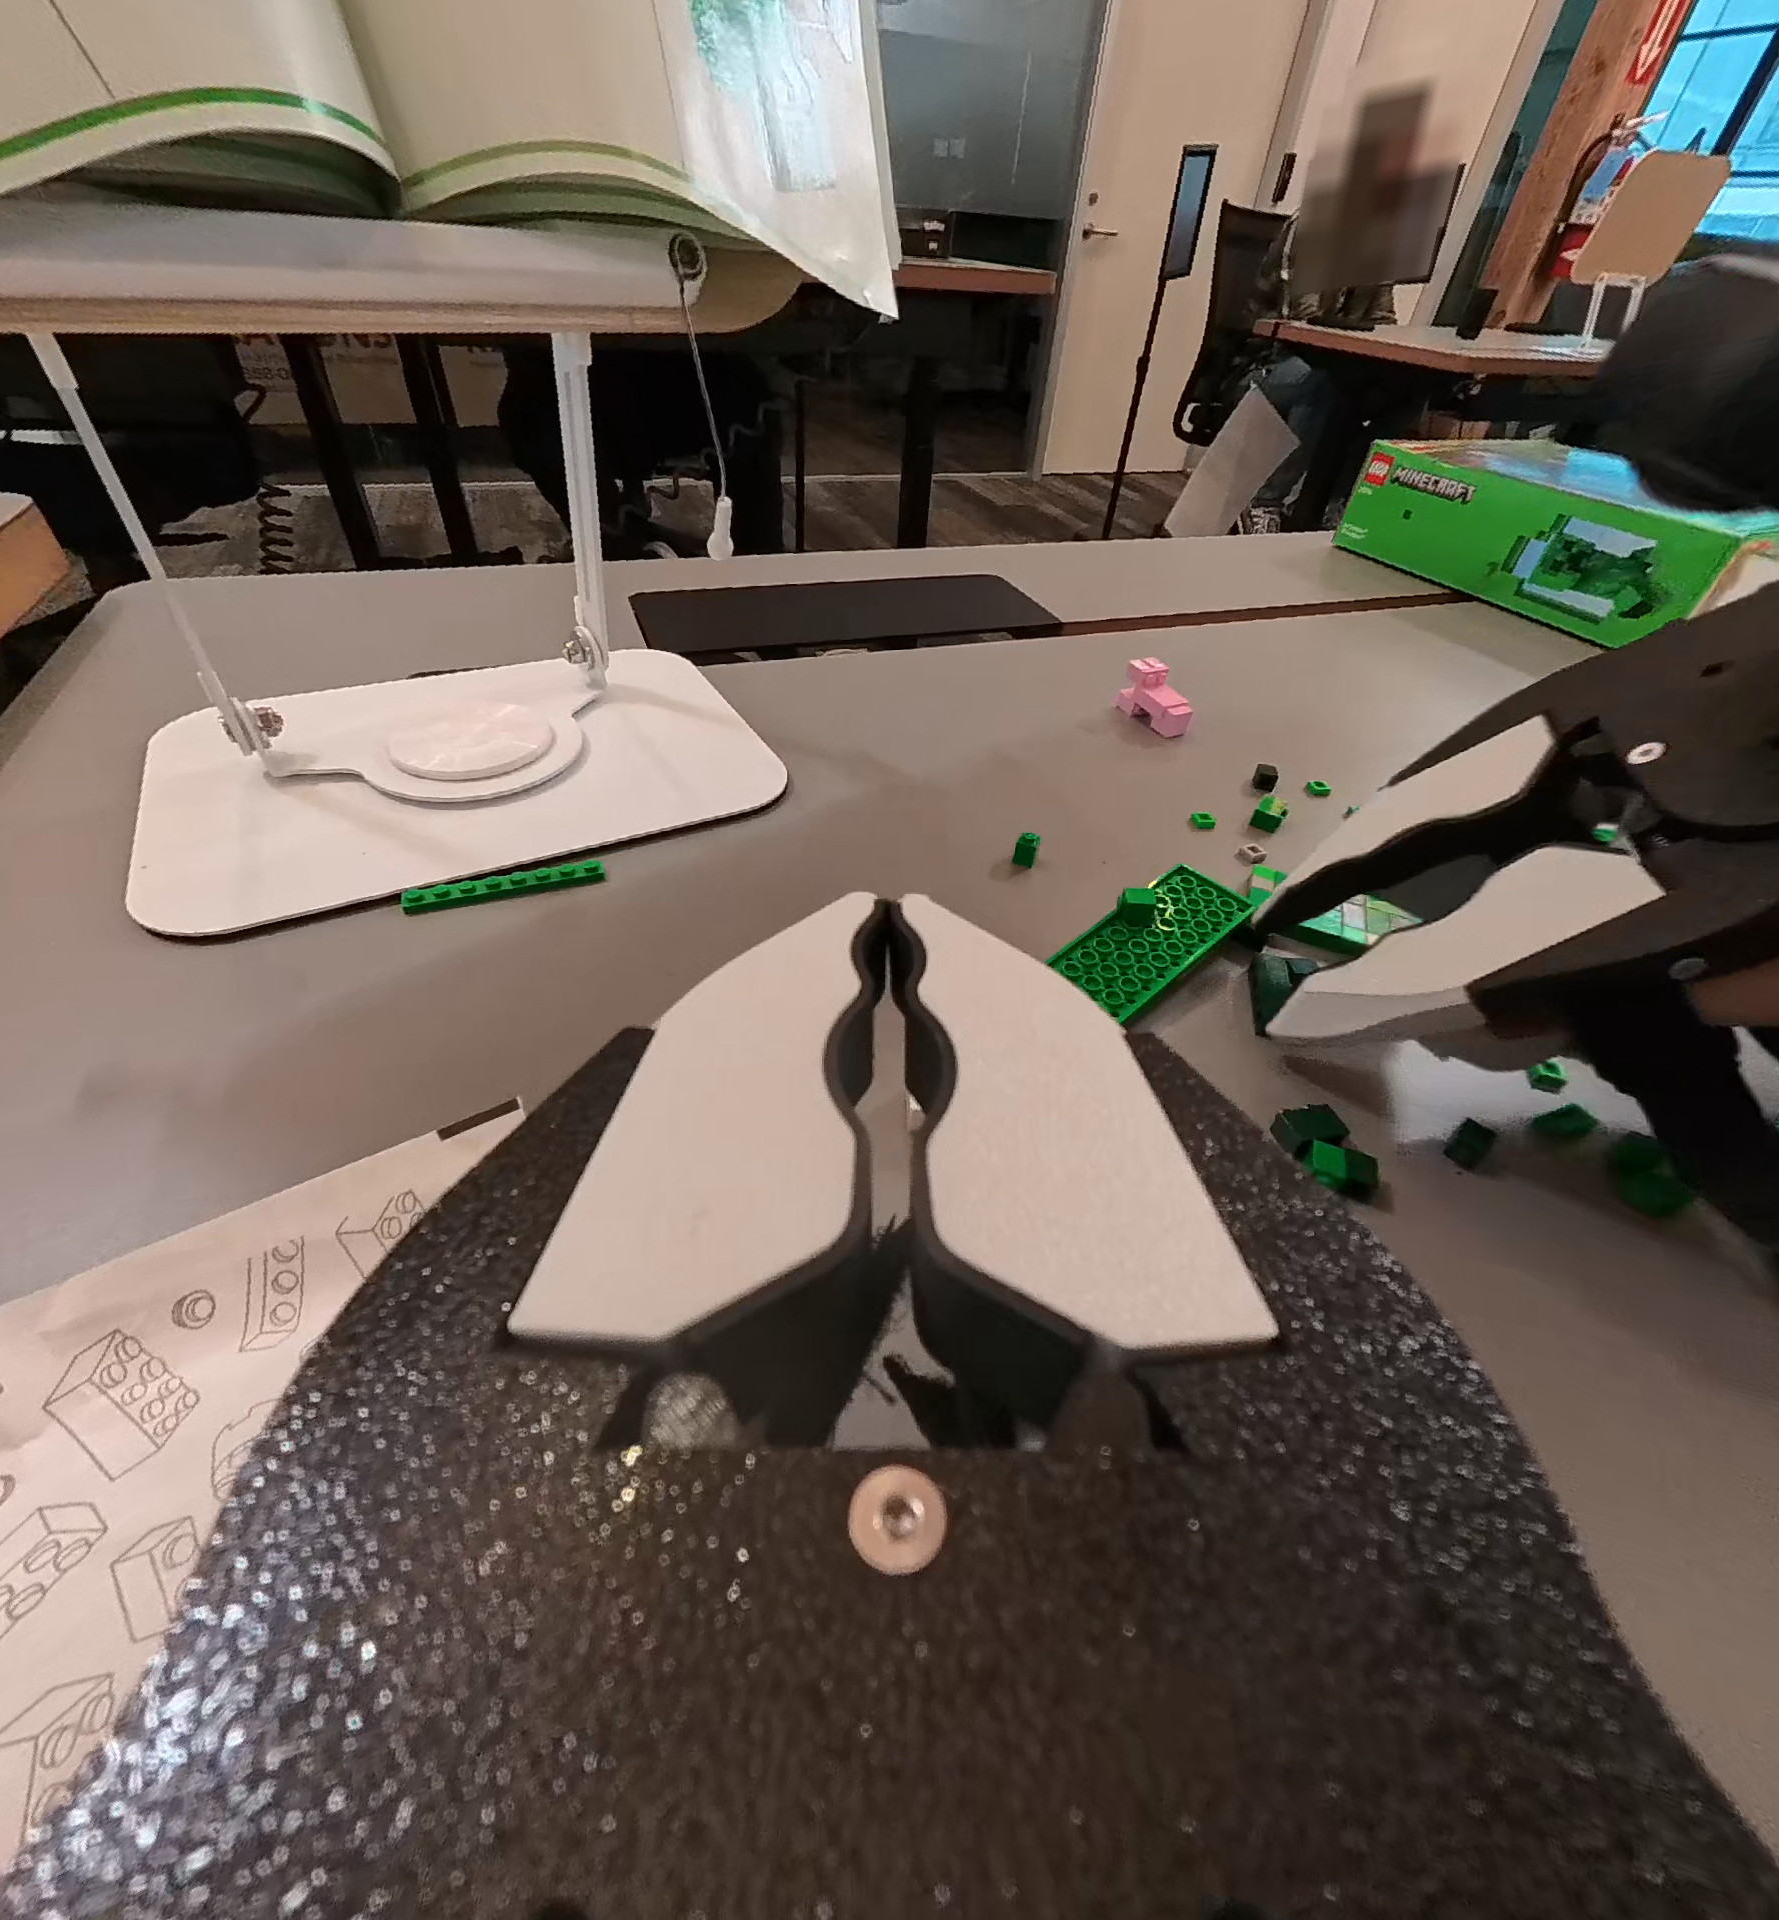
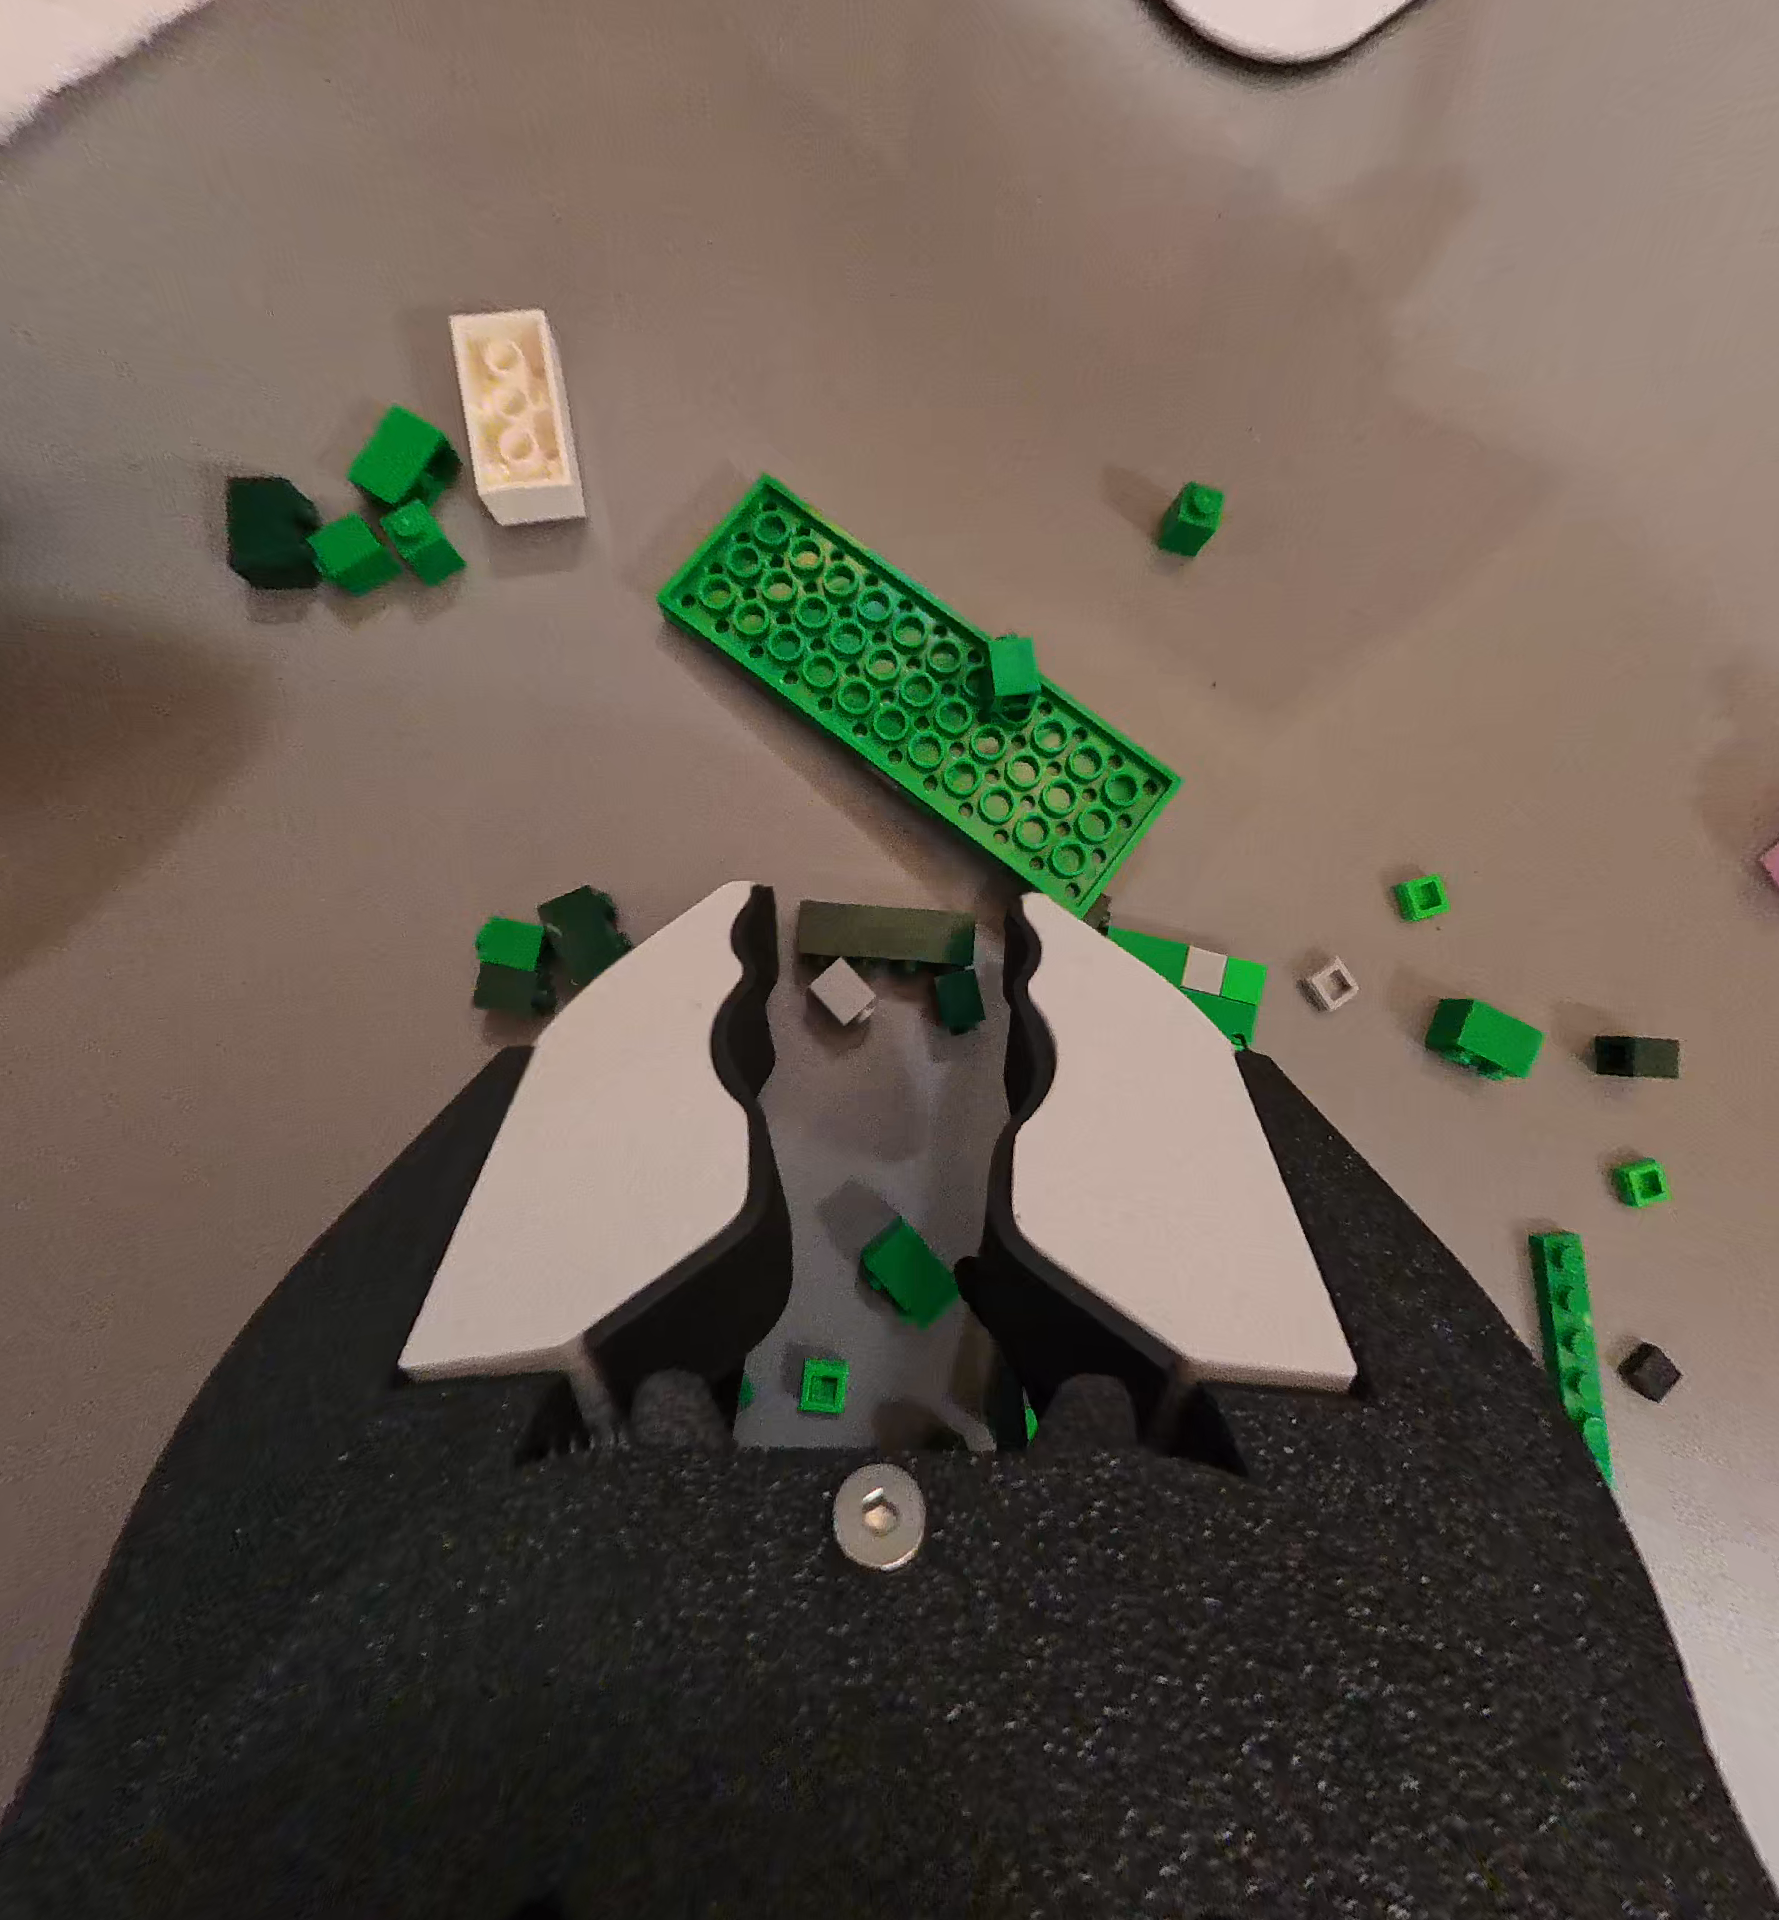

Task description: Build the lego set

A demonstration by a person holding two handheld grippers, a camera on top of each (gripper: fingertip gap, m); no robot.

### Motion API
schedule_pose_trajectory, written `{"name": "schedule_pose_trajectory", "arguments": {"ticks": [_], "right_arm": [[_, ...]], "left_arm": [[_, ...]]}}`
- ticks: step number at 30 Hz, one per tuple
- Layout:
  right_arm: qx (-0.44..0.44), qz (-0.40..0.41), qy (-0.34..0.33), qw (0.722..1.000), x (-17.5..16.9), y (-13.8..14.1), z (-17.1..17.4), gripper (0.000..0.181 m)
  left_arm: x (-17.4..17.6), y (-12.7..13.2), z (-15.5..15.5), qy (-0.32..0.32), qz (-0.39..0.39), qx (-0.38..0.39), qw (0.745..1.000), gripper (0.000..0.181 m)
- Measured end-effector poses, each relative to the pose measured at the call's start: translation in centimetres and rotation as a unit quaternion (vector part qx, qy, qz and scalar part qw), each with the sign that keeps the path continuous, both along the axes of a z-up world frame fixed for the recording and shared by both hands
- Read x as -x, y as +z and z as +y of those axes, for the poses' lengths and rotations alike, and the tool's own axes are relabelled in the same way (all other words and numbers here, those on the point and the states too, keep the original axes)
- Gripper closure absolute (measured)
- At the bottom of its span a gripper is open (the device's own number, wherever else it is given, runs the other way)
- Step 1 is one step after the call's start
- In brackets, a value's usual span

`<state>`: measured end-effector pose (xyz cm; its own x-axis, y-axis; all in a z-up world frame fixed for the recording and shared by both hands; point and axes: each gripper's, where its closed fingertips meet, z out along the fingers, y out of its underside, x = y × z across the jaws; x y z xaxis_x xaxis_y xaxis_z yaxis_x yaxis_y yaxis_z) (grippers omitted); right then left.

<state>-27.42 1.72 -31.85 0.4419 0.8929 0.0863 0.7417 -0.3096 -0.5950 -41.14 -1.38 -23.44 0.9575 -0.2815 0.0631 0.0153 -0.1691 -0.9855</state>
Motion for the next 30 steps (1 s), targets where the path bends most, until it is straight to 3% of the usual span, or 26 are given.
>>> {"name": "schedule_pose_trajectory", "arguments": {"ticks": [9,15,19,23,30], "right_arm": [[0.024,-0.027,0.028,0.999,0.1,-0.4,-0.5,0.148],[-0.102,0.021,0.191,0.976,5.4,3.2,-3.5,0.148],[-0.103,0.025,0.261,0.960,9.9,3.7,-5.1,0.148],[-0.060,0.001,0.300,0.952,13.0,2.3,-5.7,0.148],[-0.018,-0.036,0.310,0.950,13.9,1.0,-5.8,0.144]], "left_arm": [[0.1,0.1,0.0,-0.002,-0.013,-0.001,1.000,0.181],[0.8,0.5,-0.1,0.017,-0.015,-0.011,1.000,0.181],[2.1,0.7,-0.2,0.049,-0.018,-0.016,0.999,0.181],[3.5,1.3,-0.5,0.076,-0.024,-0.030,0.996,0.181],[4.8,1.6,-0.7,0.098,-0.038,-0.035,0.994,0.181]]}}
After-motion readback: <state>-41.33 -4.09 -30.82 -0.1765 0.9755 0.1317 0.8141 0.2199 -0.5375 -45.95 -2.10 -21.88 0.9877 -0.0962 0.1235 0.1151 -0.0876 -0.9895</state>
